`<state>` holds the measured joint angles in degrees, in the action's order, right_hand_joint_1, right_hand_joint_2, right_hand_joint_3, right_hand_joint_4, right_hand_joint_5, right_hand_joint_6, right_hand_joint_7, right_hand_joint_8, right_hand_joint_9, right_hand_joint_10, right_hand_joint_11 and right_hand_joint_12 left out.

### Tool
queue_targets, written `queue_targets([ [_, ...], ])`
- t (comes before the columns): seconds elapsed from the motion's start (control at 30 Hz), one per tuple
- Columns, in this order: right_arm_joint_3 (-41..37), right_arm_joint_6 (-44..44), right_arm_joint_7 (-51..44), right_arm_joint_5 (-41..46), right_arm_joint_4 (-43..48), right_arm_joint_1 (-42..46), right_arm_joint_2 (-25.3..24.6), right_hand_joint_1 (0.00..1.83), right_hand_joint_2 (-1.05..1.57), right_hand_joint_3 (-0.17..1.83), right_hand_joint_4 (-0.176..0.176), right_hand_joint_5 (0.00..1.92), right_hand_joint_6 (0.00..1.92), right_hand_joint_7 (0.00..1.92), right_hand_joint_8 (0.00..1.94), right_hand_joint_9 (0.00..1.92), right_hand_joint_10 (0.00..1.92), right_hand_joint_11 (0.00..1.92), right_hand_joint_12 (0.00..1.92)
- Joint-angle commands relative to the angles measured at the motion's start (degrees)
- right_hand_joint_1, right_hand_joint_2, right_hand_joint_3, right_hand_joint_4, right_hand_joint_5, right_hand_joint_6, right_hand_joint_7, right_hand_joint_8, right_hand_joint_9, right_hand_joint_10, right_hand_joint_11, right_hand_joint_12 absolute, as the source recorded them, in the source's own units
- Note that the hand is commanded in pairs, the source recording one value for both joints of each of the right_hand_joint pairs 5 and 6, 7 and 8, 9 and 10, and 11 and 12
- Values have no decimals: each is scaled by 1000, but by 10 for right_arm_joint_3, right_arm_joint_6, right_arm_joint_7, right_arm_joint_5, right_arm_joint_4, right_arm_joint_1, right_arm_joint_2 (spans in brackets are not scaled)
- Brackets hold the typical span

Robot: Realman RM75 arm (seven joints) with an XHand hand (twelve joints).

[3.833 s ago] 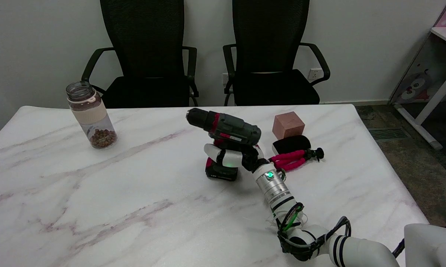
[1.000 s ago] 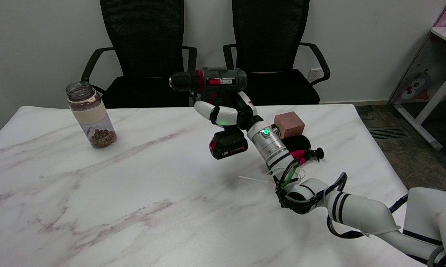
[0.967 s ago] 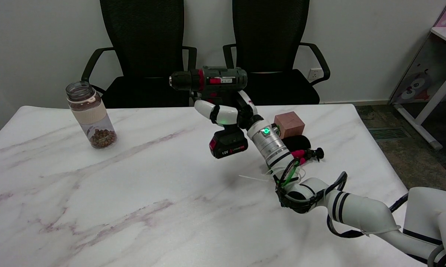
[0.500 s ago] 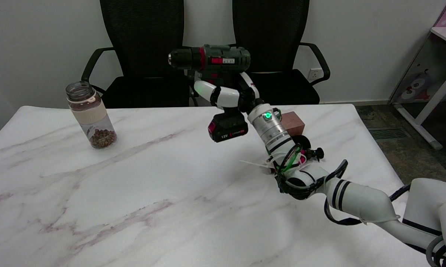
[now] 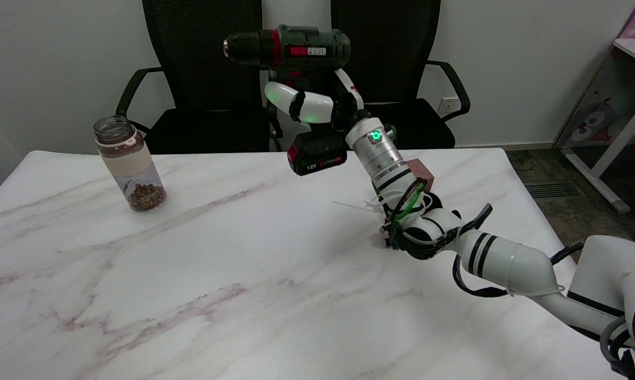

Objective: Pick up the power screwdriver.

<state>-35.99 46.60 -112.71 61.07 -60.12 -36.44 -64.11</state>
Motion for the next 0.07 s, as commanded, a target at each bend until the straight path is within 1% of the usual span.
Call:
queue_targets([
  [0.03, -4, -17, -36, 5, -29, -31, -1, 892, 981, 807, 176, 1751, 1751, 1751, 1751, 1920, 1920, 1920, 1920],
  [0.07, -4, -16, -36, 5, -30, -29, -1, 891, 981, 807, 176, 1750, 1750, 1750, 1750, 1920, 1920, 1920, 1920],
])
